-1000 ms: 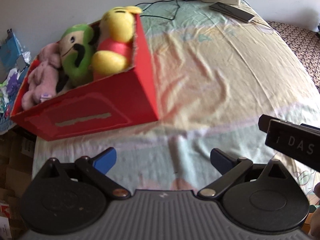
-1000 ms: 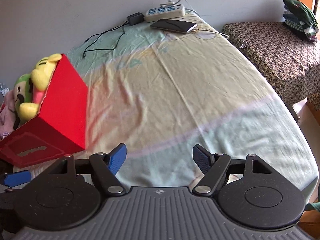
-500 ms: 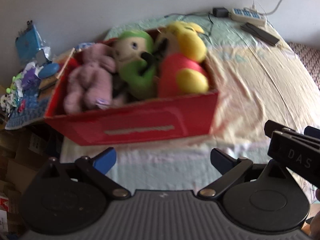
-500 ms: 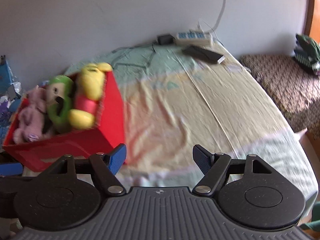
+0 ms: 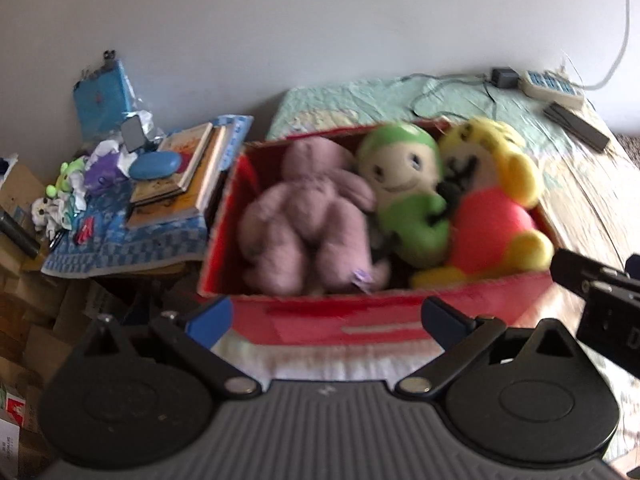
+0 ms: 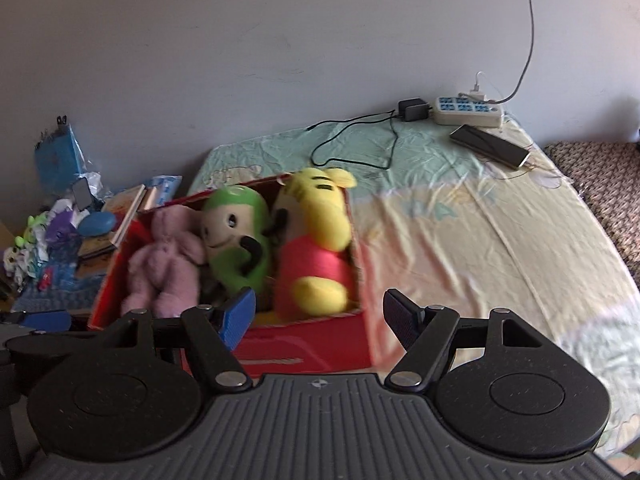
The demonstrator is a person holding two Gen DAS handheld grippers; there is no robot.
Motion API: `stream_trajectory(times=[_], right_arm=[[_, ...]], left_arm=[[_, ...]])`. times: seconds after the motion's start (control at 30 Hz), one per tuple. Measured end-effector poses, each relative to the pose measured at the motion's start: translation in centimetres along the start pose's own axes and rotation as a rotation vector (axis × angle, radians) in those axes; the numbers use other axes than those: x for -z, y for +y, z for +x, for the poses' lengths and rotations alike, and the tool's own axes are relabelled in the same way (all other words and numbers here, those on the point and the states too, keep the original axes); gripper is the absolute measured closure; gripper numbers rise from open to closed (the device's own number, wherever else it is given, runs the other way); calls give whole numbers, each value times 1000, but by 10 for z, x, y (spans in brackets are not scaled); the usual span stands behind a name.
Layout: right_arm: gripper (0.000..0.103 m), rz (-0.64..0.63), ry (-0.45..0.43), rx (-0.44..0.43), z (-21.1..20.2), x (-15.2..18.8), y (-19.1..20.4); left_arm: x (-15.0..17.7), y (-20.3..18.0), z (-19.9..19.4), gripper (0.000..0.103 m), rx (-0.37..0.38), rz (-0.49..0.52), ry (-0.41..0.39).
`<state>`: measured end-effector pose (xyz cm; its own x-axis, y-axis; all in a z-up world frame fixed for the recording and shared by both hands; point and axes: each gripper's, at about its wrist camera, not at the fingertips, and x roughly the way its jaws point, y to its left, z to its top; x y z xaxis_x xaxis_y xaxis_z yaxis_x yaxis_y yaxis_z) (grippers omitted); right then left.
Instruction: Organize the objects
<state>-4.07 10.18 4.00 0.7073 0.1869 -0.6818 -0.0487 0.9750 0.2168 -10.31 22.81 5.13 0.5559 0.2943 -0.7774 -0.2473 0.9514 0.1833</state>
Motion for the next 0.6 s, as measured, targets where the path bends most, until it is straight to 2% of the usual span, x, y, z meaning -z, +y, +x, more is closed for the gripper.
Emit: stream_trajectory(times=[0.23,0.37,0.6], right_arm=[[30,-16,-12,22,5,5,18],[34,-2,7,22,11,11,21],[39,16,25,13,22,13,24]], left_arm=[[-11,22,6,1,-7,-6,-38],[-9,28,16,1,24,-9,-18],[-6,35,29,1,28,-11,4]])
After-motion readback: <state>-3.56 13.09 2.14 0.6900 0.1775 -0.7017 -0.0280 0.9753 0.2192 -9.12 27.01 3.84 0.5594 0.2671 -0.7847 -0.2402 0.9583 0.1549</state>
